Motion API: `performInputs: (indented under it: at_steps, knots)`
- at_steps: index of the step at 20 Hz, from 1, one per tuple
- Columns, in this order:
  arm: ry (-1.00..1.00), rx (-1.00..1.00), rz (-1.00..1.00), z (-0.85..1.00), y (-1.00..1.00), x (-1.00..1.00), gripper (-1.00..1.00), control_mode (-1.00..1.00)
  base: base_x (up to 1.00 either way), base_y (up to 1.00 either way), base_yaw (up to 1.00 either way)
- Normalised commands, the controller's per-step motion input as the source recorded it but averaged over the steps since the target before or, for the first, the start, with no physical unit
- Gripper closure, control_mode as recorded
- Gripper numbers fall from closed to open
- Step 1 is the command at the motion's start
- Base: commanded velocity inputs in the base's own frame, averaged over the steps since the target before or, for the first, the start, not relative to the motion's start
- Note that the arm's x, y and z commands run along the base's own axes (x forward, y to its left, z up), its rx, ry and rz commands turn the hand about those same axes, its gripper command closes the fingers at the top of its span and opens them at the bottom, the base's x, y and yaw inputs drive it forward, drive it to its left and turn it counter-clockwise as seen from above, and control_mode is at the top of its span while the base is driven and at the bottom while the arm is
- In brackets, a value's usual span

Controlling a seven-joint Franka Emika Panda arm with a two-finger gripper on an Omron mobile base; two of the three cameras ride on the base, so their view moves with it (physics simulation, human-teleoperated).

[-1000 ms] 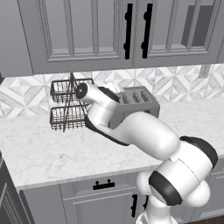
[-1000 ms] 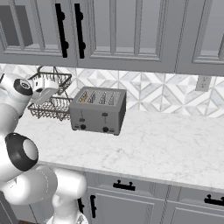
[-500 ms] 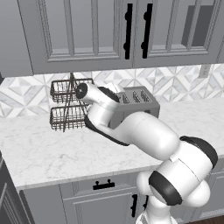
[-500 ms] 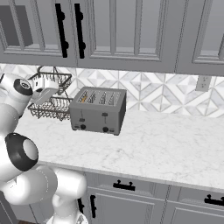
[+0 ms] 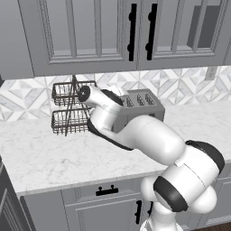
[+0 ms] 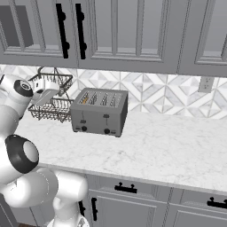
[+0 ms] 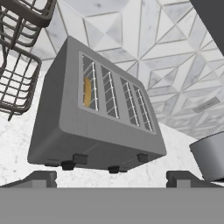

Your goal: Start the toaster. Once the lever pops up, take the bread to the plate on the dining counter.

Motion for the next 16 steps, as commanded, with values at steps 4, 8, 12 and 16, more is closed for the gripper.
performInputs:
  at_steps: [4,8,12,16]
  knots:
    - [0.0,0.0,0.0,0.0,0.0,0.0,-1.0,-1.0,0.0,0.0,0.0]
    - [0.0,0.0,0.0,0.0,0.0,0.0,-1.0,-1.0,0.0,0.0,0.0]
    - [0.0,0.0,0.0,0.0,0.0,0.0,-1.0,-1.0,0.0,0.0,0.0]
    - [0.0,0.0,0.0,0.0,0.0,0.0,-1.0,-1.0,0.0,0.0,0.0]
